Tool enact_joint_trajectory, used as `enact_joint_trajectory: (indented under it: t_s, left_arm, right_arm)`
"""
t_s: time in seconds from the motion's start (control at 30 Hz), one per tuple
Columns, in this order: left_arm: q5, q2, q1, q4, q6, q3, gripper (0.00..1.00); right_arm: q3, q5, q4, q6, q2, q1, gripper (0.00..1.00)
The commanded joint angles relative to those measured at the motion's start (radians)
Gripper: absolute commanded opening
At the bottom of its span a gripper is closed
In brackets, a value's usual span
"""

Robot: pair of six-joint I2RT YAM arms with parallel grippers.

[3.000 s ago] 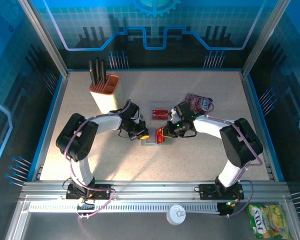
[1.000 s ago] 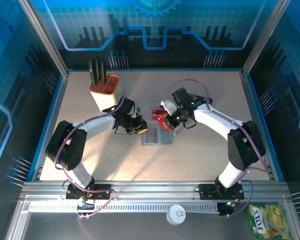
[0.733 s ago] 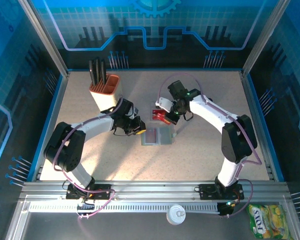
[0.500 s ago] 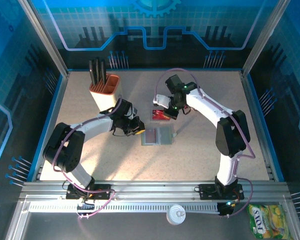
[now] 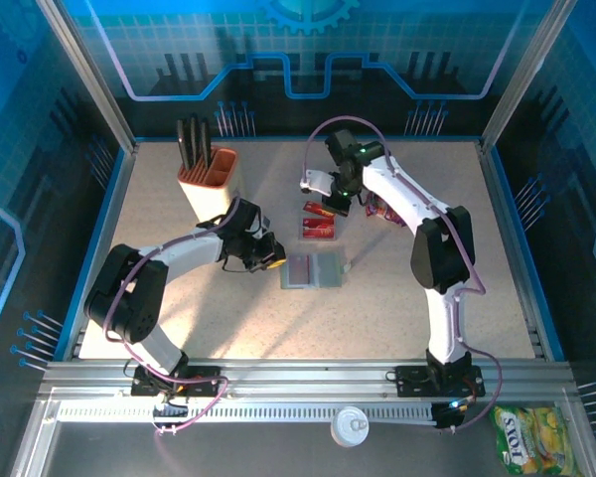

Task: Take the credit cards out of the card holder

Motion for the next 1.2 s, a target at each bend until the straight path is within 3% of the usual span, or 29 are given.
enact_joint_trajectory:
  t_s: [0.0,0.4,0.67,0.9,1.17]
  left_arm:
    - [-0.003,-0.021,0.01,0.001,-0.001,-0.011,0.13]
    - [0.001,-0.011,0.016,0.007,-0.002,-0.018,0.13]
    - [0.008,-0.009,0.019,0.009,0.004,-0.019,0.14]
    - [0.009,-0.011,0.02,0.01,0.005,-0.021,0.14]
    - [0.022,0.009,0.022,-0.004,0.032,0.002,0.12]
  right_arm:
    - [0.052,-0.028,-0.059,-0.037,0.044,-0.012,0.0]
    - [0.056,-0.028,-0.086,-0.054,0.098,-0.013,0.0]
    - [0.056,-0.016,-0.092,-0.04,0.089,-0.012,0.15]
    - [0.047,0.021,-0.092,-0.017,0.053,-0.009,0.16]
    - [-0.015,-0.005,-0.021,0.14,-0.028,0.002,0.16]
